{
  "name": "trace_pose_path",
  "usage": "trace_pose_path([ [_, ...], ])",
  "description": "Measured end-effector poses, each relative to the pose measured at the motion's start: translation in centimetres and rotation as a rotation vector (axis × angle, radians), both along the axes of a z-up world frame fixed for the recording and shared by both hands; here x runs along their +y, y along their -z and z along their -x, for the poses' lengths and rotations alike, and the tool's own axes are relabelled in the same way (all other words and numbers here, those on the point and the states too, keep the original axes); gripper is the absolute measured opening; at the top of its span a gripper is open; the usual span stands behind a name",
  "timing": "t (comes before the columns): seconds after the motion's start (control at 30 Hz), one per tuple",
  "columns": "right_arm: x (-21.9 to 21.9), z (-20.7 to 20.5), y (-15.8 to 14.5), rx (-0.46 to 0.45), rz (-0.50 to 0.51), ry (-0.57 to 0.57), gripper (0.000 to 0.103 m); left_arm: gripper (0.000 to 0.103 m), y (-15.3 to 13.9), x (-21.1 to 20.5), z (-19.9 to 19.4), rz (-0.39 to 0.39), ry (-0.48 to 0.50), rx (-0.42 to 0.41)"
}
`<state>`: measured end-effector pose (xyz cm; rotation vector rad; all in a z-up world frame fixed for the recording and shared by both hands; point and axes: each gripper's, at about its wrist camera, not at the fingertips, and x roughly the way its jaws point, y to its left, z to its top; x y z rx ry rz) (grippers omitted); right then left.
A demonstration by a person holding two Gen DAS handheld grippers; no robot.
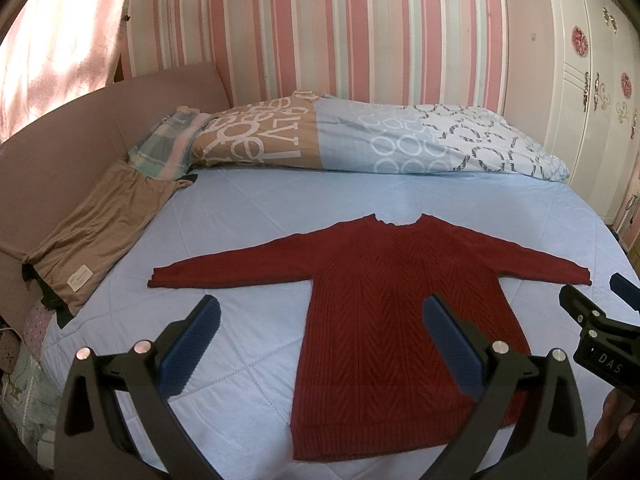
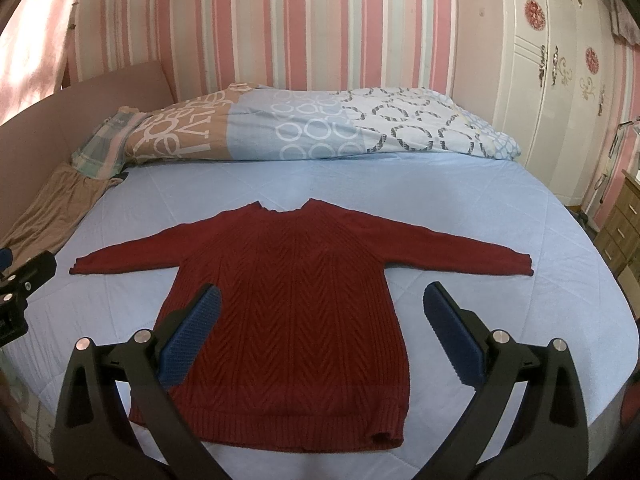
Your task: Fold small clothes
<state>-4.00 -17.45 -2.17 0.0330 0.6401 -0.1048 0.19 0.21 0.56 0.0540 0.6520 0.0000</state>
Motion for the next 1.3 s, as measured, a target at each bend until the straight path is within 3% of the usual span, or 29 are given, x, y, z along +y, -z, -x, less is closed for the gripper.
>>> trace_pose_path([
  [1.3, 0.46, -0.55, 0.44, 0.012, -0.005, -0.001, 0.100, 0.101, 0.77, 0.32, -0.31, 0.001, -0.001, 0.013],
])
